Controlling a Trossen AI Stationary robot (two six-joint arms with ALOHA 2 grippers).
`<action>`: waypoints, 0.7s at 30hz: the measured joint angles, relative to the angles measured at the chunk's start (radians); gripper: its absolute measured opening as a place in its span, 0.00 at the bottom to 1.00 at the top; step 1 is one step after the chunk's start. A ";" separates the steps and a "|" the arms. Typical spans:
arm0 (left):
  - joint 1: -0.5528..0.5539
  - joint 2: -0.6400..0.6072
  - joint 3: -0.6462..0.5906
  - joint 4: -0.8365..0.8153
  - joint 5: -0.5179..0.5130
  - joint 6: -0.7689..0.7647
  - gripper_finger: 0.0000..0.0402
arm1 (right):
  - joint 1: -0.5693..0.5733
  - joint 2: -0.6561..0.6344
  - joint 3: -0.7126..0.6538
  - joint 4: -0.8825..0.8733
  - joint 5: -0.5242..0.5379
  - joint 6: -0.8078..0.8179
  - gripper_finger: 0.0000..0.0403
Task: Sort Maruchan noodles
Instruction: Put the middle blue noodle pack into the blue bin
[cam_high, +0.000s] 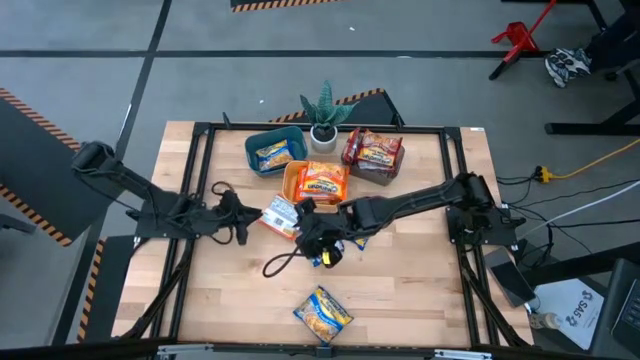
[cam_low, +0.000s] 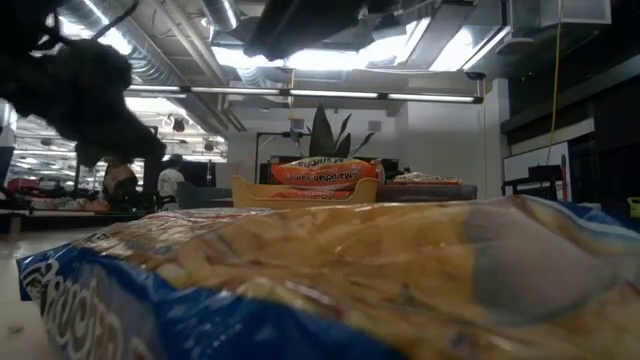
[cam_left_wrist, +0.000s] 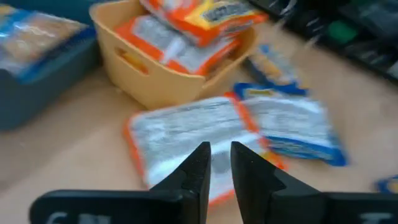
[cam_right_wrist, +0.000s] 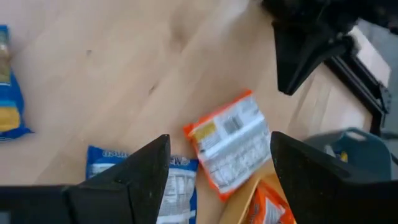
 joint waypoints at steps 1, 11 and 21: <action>0.019 0.021 0.026 -0.054 -0.001 0.004 0.13 | 0.000 0.003 0.000 0.005 0.004 0.006 0.65; 0.202 0.197 0.062 -0.165 0.133 0.007 0.02 | -0.001 0.076 0.001 0.049 -0.006 0.006 0.65; 0.261 0.264 0.062 0.050 0.274 0.197 0.00 | -0.001 0.185 0.000 0.086 -0.005 0.009 0.65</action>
